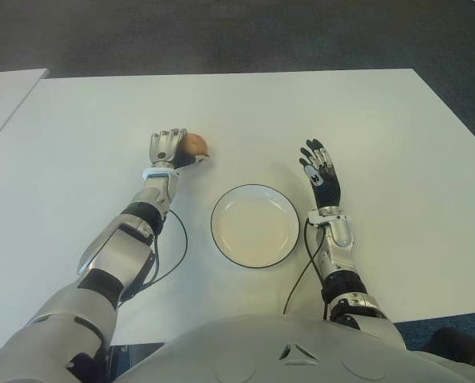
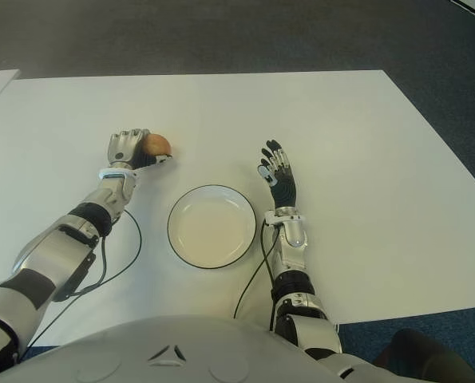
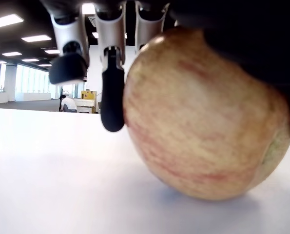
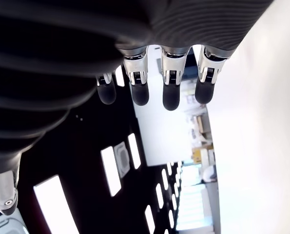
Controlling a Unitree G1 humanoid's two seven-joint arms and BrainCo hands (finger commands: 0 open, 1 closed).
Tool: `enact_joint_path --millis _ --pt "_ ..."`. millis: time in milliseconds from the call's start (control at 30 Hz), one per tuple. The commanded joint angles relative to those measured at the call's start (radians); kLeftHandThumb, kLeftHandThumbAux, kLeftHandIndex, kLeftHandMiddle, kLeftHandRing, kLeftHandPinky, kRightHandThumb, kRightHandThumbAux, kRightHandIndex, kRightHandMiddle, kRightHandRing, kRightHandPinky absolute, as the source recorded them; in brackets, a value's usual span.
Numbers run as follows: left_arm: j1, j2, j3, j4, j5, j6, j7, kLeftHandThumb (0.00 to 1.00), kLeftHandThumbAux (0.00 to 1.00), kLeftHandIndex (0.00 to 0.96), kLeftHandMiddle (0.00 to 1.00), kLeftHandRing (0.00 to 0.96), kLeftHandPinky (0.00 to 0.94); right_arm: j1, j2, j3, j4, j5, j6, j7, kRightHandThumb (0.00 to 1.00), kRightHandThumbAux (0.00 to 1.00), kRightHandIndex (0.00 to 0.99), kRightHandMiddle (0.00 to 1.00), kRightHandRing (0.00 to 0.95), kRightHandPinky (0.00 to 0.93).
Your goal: Put the apples into the plate.
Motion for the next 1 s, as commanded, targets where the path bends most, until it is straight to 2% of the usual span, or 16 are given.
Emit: enact_joint_path --millis 33,400,733,800,867,1000 --pt "0.117 -0.045 -0.027 0.075 -0.018 0.016 -0.089 0.853 0.667 0.399 0.536 0.838 0.832 0.203 0.016 -0.035 0.112 0.039 0.043 -0.006 0.159 0.523 0.087 0.110 0.100 0.116" --pt "0.122 -0.039 -0.016 0.068 -0.055 -0.005 -0.102 0.855 0.665 0.403 0.541 0.845 0.834 0.197 0.016 -0.031 0.125 0.030 0.036 -0.014 0.154 0.530 0.092 0.119 0.103 0.102" --pt "0.120 -0.027 -0.012 0.048 -0.077 -0.022 -0.066 0.856 0.665 0.405 0.542 0.847 0.833 0.190 0.020 -0.029 0.135 0.029 0.042 -0.017 0.166 0.526 0.092 0.127 0.105 0.101" --pt "0.118 -0.019 -0.008 0.008 -0.082 -0.011 -0.066 0.856 0.665 0.405 0.542 0.847 0.830 0.188 0.018 -0.026 0.138 0.023 0.042 -0.021 0.166 0.526 0.088 0.125 0.104 0.101" --pt "0.130 0.005 0.001 -0.101 -0.088 0.016 -0.084 0.856 0.665 0.405 0.541 0.846 0.825 0.185 0.018 -0.024 0.145 0.016 0.035 -0.026 0.166 0.524 0.085 0.123 0.105 0.112" --pt "0.105 0.020 0.011 -0.113 -0.101 0.004 -0.105 0.855 0.666 0.403 0.540 0.844 0.819 0.178 0.016 -0.020 0.159 0.008 0.024 -0.029 0.168 0.517 0.081 0.123 0.107 0.113"
